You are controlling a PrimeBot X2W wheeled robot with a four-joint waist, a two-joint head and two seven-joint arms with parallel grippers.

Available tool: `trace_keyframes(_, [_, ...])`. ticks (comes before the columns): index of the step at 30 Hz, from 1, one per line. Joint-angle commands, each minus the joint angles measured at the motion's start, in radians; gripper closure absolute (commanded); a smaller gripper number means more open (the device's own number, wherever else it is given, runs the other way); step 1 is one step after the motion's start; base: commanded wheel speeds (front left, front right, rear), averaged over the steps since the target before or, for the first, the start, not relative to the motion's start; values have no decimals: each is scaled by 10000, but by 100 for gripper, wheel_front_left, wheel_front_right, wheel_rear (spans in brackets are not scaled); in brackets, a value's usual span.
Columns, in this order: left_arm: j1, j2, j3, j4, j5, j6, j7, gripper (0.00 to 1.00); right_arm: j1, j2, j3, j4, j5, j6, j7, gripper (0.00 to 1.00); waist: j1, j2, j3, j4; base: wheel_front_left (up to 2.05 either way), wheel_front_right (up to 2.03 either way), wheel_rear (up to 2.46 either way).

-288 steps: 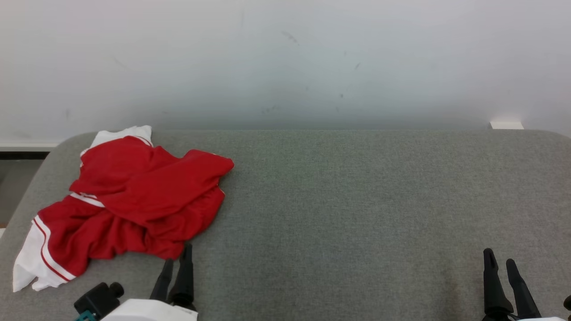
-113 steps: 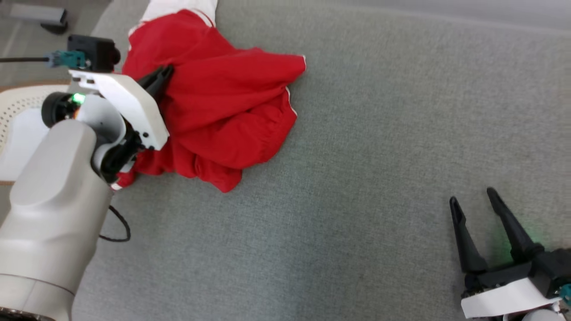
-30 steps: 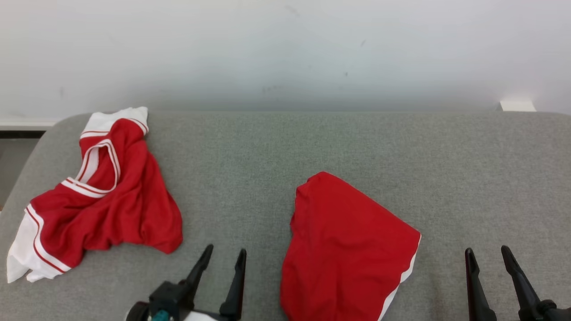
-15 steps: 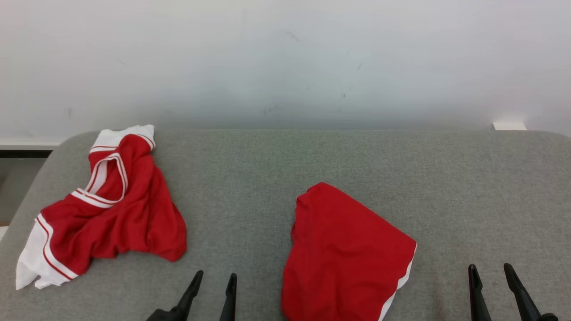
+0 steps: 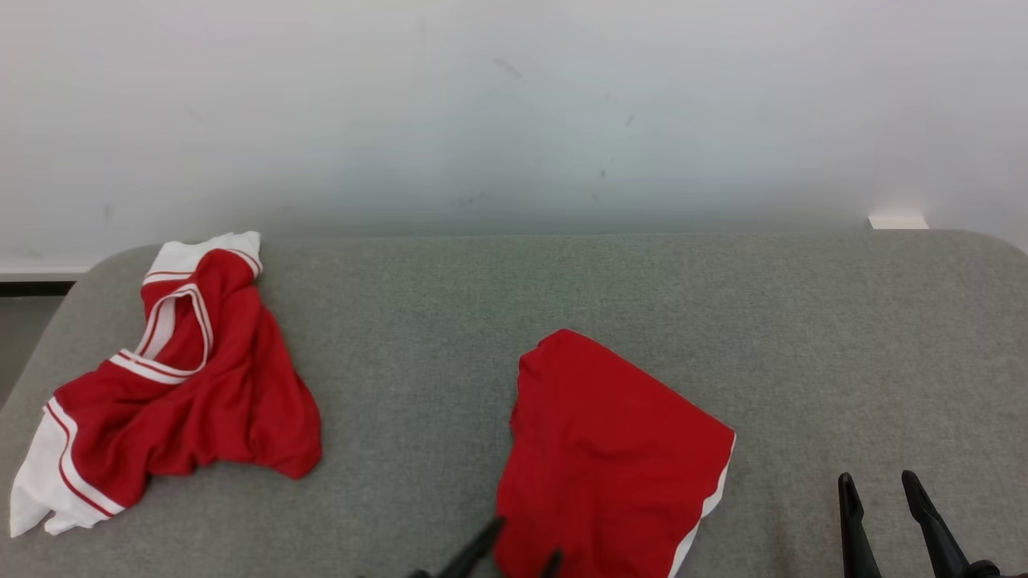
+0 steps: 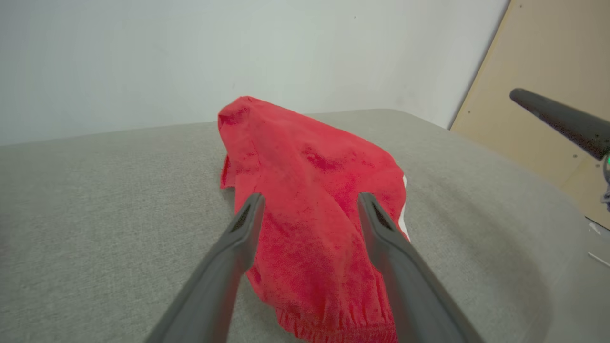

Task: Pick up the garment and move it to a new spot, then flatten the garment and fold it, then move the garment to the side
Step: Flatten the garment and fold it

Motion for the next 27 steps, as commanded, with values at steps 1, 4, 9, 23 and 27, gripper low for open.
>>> trace_keyframes(1, [-135,97,-317,175,188,-61,165,0,-58,1,18,-30,-18,-28,9,0,1,-1,-5,-52,0,0,0])
trace_keyframes(4, [-514,195,-1309,574,-60,-168,535,0,-95,1,78,-30,38,-28,9,0,1,-1,6,-173,0,0,0])
trace_keyframes(9, [-1057,581,-3025,1528,-514,-172,1244,0,-167,-2,169,-8,112,-28,9,0,1,-1,48,-429,0,0,0])
trace_keyframes(23, [-2520,317,-3676,4535,-806,150,2042,100,-384,-1,216,18,322,-28,9,0,1,-1,582,-941,0,0,0])
trace_keyframes(27, [-2638,109,-3448,4575,-1700,-8,2249,100,-402,-1,142,20,306,-28,9,0,1,-1,633,-963,0,0,0])
